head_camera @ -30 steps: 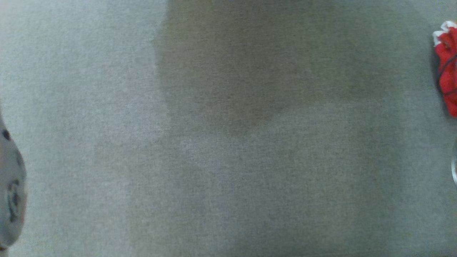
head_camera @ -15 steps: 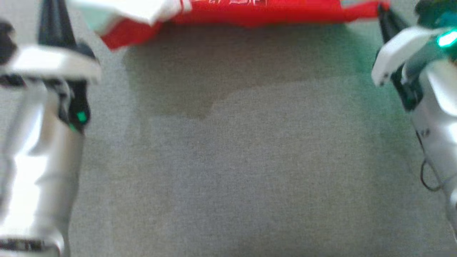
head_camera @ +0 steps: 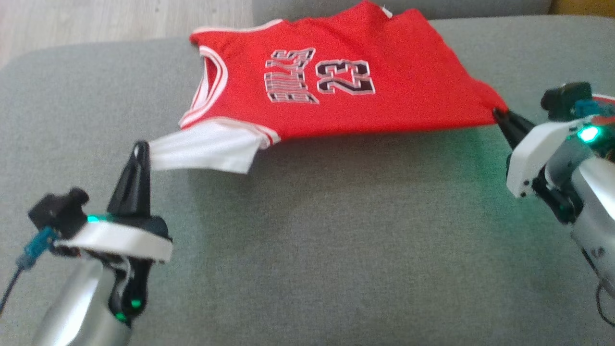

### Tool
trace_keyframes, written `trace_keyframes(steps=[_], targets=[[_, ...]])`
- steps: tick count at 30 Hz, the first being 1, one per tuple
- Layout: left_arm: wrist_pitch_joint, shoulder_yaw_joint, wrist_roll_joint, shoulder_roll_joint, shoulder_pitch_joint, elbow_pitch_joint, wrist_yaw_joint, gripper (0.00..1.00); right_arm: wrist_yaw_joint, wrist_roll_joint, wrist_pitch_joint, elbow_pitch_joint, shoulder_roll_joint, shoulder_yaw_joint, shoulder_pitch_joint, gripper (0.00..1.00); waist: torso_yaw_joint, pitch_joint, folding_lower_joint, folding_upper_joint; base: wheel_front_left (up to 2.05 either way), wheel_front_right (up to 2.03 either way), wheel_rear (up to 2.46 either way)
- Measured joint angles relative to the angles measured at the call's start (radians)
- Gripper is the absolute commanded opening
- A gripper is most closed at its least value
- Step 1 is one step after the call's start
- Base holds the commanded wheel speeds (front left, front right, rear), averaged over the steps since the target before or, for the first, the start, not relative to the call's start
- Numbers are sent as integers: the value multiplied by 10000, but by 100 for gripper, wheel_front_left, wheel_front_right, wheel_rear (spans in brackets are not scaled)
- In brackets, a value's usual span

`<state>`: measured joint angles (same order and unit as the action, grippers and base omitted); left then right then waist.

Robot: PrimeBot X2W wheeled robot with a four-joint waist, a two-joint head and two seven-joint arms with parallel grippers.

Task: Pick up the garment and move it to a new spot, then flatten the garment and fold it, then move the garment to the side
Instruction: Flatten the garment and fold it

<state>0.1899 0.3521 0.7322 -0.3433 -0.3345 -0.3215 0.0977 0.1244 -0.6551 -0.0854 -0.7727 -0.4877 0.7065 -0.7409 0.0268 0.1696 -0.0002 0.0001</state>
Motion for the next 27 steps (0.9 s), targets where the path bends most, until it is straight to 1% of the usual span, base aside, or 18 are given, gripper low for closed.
trace_keyframes(steps=[9, 18, 20, 23, 27], targets=[[-405, 155, -21, -337, 2024, 2086, -859, 0, 0, -871, -449, 1227, -623, 623, 1199, 0, -101, -818, 1, 0, 0, 0, 0], [-658, 355, -52, -650, 3979, 3680, -1607, 0, -2, -1565, -1390, 2685, -1367, 918, 2631, 0, -287, -1446, 1, 0, 0, 0, 0], [-669, 366, -125, -704, 4176, 3931, -1732, 0, -2, -1616, -1490, 2959, -1534, 863, 2817, 0, -317, -1472, 1, 0, 0, 0, 0], [-675, 343, -125, -802, 4228, 4098, -1871, 0, -2, -1618, -1626, 3229, -1586, 640, 2862, 0, -342, -1407, 2, 0, 0, 0, 0], [-857, 343, -161, -905, 4178, 4194, -1870, 0, -2, -1438, -1751, 3419, -1557, 349, 2852, 0, -385, -1192, 2, 0, 0, 0, 0]])
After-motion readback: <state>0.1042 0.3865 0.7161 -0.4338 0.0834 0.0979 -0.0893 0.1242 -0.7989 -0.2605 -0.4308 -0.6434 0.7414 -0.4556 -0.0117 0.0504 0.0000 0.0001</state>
